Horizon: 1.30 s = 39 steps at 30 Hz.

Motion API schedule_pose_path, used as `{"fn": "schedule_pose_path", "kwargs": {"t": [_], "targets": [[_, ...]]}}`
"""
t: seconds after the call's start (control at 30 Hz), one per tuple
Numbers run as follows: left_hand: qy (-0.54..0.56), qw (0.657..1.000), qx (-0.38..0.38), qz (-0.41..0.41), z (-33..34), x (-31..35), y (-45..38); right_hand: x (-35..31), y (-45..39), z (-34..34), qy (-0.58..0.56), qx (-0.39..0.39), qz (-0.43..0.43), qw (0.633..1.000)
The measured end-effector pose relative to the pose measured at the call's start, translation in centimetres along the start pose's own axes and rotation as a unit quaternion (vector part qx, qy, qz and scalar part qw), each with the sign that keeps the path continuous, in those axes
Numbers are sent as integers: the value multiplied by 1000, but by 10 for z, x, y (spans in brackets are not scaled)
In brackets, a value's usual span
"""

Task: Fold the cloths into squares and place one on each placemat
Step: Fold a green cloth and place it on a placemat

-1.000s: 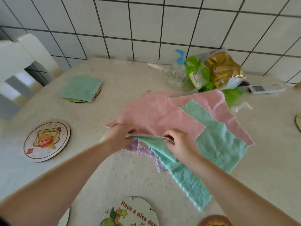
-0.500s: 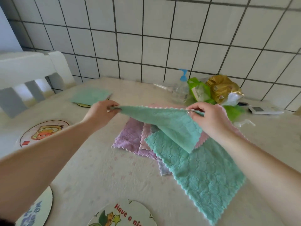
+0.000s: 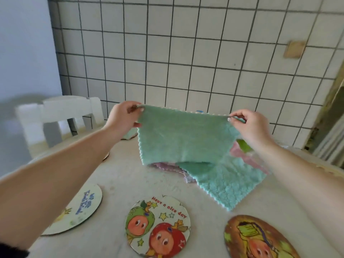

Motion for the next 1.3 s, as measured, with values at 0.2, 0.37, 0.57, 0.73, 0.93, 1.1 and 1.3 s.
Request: {"fn": "schedule_pose_path", "kwargs": {"t": [0.2, 0.37, 0.57, 0.73, 0.93, 1.1, 1.3], "targets": [[116, 992, 16, -47, -10, 33, 5, -31, -15, -25, -14, 14, 25, 999], [76, 996, 30, -33, -12, 32, -3, -27, -24, -9, -89, -9, 77, 993], [44, 997, 57, 23, -20, 32, -6, -36, -30, -7, -109, 12, 48, 993], [30, 996, 69, 46, -31, 28, 22, -42, -2, -16, -83, 19, 6, 996], [-140, 985, 60, 75, -40, -12, 96, -28, 72, -11, -69, -37, 35, 996], [-155, 988, -6, 19, -42, -49, 165, -11, 153, -4, -140, -137, 117, 974], [-168, 982, -58, -64, -45, -71, 224, 11, 213, 1, -225, -213, 207, 928]]}}
Point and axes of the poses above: each hand's wrist, its own y-axis away from the middle knuckle, its own z-axis out of the palm, x = y × z, the point moved 2 cm from there along -y, towards the middle knuckle, and after that the axes turned 5 degrees about -z, right-handed, at the moved point
